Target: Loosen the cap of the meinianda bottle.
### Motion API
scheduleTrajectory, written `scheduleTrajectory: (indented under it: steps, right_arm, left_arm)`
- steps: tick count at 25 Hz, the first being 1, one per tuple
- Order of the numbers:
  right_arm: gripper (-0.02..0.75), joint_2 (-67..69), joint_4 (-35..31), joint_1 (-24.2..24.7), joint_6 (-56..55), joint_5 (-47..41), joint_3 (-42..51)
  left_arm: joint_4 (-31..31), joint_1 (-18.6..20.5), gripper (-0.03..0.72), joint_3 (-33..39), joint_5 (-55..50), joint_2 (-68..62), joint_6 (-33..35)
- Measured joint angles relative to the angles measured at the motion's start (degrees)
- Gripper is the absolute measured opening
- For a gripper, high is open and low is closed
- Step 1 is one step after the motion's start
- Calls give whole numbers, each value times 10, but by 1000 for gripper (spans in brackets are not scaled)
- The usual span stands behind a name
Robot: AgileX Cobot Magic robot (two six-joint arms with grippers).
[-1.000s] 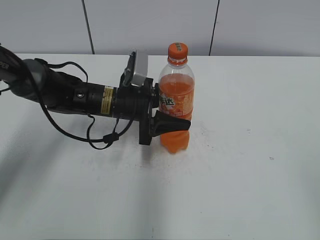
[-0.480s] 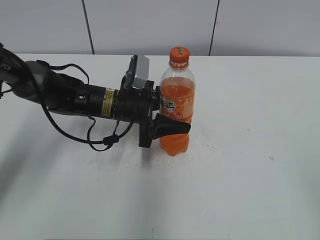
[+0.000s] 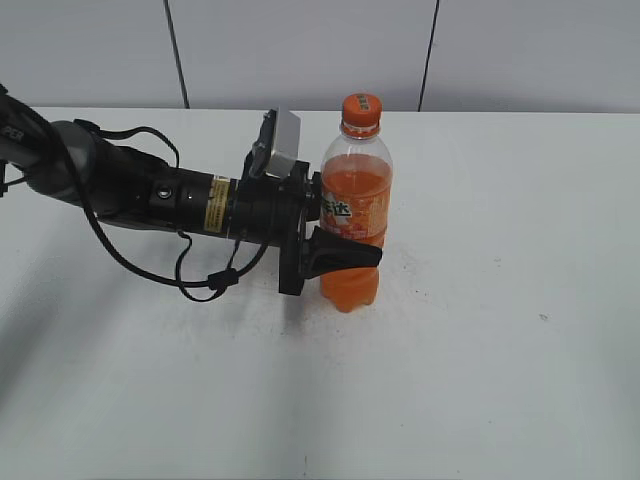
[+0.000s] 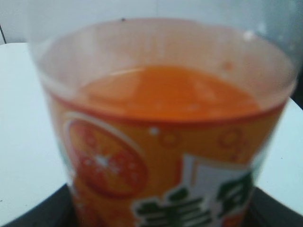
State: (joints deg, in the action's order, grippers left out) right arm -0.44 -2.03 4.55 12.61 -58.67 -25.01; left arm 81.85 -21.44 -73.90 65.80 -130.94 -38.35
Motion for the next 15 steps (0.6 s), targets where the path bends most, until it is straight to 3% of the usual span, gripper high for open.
scheduleTrajectory:
  steps: [11, 15]
  right_arm:
    - [510, 0, 10, 0, -3, 3, -1]
    - [510, 12, -20, 0, -10, 4, -24]
  left_arm:
    - [0, 0, 416, 0, -1, 0, 0]
    - [0, 0, 416, 0, -1, 0, 0]
